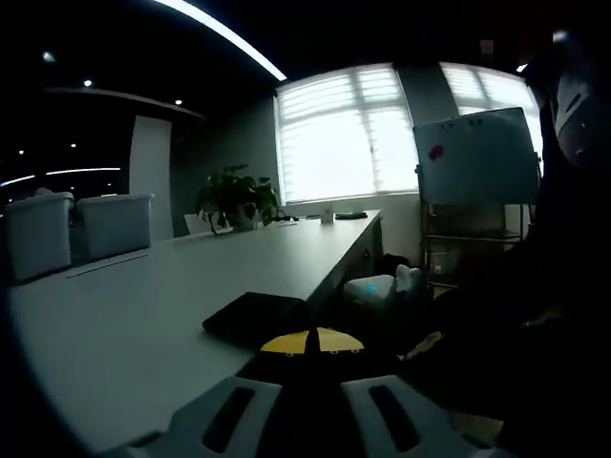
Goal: Clamp the fixed fixture on the desktop, loosen the retaining clip, secure it to the edge of the desk, and tighten the retaining clip.
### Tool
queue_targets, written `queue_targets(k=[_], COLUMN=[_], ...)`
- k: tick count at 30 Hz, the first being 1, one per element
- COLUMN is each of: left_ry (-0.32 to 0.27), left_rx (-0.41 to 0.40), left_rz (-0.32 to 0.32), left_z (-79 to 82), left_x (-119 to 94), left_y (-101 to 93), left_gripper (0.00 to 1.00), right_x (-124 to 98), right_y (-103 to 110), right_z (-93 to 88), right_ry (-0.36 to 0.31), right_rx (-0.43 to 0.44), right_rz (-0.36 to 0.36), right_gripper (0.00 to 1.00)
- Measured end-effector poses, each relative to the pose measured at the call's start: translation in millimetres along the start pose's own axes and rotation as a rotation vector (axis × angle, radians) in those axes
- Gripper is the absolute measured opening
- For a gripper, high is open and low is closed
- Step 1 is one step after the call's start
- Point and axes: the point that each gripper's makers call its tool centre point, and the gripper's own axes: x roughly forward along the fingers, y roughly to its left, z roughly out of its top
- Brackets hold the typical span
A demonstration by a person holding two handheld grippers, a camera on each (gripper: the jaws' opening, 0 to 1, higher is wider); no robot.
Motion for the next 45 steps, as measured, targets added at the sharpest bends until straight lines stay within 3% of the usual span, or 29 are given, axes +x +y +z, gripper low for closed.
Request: queue_targets(k=[7, 10, 14, 16, 20, 23, 28, 32, 38, 45], left_ry=[-0.002, -0.008, -0.013, -0.023, -0.042, -0.044, -0.052, -0.057, -0.061, -0.061], left_rx=[-0.001, -0.012, -0.013, -0.023, -0.035, -0.034, -0.036, -0.037, -0.039, -0.043], left_rz=[-0.003, -0.01, -0.009, -0.011, -0.03, -0.041, -0.045, -0.054, -0.056, -0.049], left_z=[-0.9, -0.6, -0.2, 0.0, 0.9, 1.8, 1.9, 1.8, 2.3, 2.0], left_x=[-0.2, -0.8, -1.2, -1.6, -2.1, -2.4, -3.5, -4.7, -6.6, -7.3], left_y=[0.8, -0.2, -0.8, 0.7, 2.1, -0.3, 0.8, 2.2, 1.4, 3.6], left_gripper=[0.01, 0.01, 0.01, 0.01, 0.01, 0.01, 0.01, 0.01, 0.01, 0.01], right_x=[2.6, -3.2, -16.9, -20.6, -21.0, -15.0, -3.2, -0.6, -2.0, -6.1], right_y=[6.2, -2.5, -14.4, -9.5, 6.4, 1.0, -8.7, -11.2, -11.2, -9.6], right_z=[0.3, 1.2, -1.8, 0.0, 0.4, -2.8, -0.9, -1.3, -5.4, -3.9], right_ry=[0.028, 0.049, 0.08, 0.08, 0.098, 0.136, 0.123, 0.123, 0.148, 0.142], right_rx=[-0.012, -0.002, 0.032, 0.032, 0.055, 0.04, 0.088, 0.134, 0.128, 0.087], right_rz=[-0.003, -0.11, -0.25, -0.271, -0.358, -0.456, -0.549, -0.596, -0.609, -0.554], right_gripper=[0.26, 0.36, 0.42, 0.45, 0.45, 0.46, 0.43, 0.33, 0.3, 0.27])
